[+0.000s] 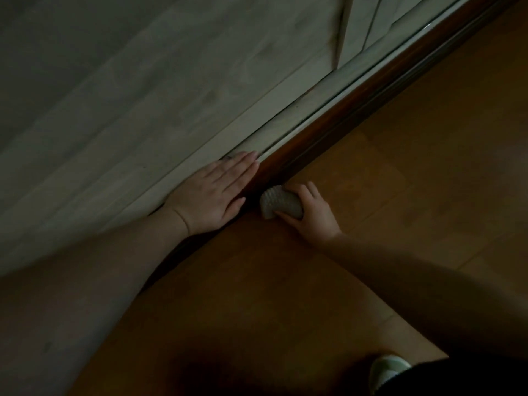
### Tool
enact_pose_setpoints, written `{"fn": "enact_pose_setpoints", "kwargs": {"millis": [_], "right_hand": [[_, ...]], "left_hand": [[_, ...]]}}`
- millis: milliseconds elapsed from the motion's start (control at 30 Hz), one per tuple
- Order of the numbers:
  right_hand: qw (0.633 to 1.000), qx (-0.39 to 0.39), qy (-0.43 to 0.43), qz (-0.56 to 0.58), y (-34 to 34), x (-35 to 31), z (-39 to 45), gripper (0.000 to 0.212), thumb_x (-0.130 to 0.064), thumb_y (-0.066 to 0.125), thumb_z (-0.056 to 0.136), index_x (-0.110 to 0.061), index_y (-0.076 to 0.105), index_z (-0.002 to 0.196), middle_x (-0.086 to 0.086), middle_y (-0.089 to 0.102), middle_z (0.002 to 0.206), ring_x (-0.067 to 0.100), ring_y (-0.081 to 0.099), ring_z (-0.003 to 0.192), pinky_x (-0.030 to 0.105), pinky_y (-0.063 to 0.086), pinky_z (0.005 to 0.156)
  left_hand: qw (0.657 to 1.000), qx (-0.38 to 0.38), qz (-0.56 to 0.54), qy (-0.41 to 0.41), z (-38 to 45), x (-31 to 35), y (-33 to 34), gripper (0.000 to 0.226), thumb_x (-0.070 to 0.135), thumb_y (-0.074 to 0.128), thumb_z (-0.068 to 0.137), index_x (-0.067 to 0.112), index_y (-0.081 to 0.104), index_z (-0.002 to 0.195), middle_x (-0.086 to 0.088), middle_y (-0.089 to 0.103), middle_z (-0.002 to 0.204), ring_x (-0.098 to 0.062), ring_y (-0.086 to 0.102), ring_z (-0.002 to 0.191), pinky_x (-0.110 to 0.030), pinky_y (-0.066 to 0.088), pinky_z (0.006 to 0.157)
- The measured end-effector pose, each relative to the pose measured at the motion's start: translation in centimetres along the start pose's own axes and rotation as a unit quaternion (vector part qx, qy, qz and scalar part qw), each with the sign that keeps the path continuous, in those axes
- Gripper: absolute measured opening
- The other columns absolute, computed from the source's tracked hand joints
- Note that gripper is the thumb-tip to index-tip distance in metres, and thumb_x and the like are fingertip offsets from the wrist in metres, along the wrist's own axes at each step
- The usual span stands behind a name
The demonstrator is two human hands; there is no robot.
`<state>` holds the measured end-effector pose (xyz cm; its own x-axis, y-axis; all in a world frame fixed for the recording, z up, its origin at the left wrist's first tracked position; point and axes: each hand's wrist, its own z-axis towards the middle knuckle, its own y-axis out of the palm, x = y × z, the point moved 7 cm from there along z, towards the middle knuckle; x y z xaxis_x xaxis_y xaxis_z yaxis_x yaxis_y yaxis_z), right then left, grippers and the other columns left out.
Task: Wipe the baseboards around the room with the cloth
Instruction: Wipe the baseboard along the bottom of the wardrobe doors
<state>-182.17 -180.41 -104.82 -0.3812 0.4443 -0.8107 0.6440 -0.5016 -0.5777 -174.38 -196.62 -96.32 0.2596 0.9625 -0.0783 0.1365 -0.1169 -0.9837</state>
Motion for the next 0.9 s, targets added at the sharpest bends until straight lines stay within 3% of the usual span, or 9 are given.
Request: {"fn": "enact_pose_setpoints", "kwargs": {"millis": [267,400,533,667,900], "right_hand": [[1.0,-0.003,0.028,-0.011,-4.2,3.5,2.4,0.047,-0.025,0.078,0.081,-0.011,0.057,0.121,0.008,0.053,0.114,0.019,0.055,0.098,0.031,0.049,0.083],[0.996,0.049,0.054,-0.057,-11.9,7.0,4.5,0.044,-0.022,0.074,0.085,-0.009,0.055,0.122,0.013,0.051,0.121,0.014,0.048,0.1,0.018,0.039,0.08],[0.989,0.093,0.084,-0.074,-16.9,9.1,6.0,0.045,-0.025,0.069,0.089,-0.01,0.05,0.126,0.015,0.047,0.127,0.023,0.05,0.108,0.033,0.044,0.087],[0.985,0.12,0.115,-0.049,-15.1,8.3,4.5,0.047,-0.024,0.069,0.088,-0.009,0.048,0.128,0.014,0.045,0.131,0.021,0.048,0.113,0.027,0.04,0.087],[0.993,0.059,0.088,0.051,-4.8,2.2,0.7,0.054,-0.028,0.074,0.086,-0.012,0.048,0.13,0.007,0.046,0.123,0.008,0.046,0.104,0.017,0.042,0.082]], "left_hand": [[1.0,0.003,-0.005,0.002,0.0,-0.1,-0.1,0.065,0.037,0.028,0.102,0.003,0.015,0.156,-0.015,0.013,0.164,-0.025,0.014,0.152,-0.04,0.018,0.122],[1.0,0.01,0.003,0.002,0.1,0.0,-0.1,0.064,0.038,0.025,0.104,0.003,0.013,0.156,-0.015,0.012,0.163,-0.025,0.014,0.152,-0.04,0.018,0.122],[1.0,0.009,0.01,-0.001,0.1,-0.1,0.0,0.063,0.038,0.024,0.104,0.004,0.01,0.156,-0.015,0.01,0.164,-0.025,0.012,0.152,-0.041,0.017,0.123],[1.0,0.013,0.006,-0.005,0.2,-0.1,-0.1,0.064,0.035,0.029,0.103,0.003,0.013,0.156,-0.015,0.012,0.164,-0.026,0.015,0.151,-0.043,0.023,0.121],[1.0,0.013,0.015,-0.011,0.1,0.0,-0.4,0.063,0.033,0.031,0.103,0.003,0.016,0.156,-0.015,0.013,0.164,-0.025,0.015,0.152,-0.041,0.021,0.121]]}}
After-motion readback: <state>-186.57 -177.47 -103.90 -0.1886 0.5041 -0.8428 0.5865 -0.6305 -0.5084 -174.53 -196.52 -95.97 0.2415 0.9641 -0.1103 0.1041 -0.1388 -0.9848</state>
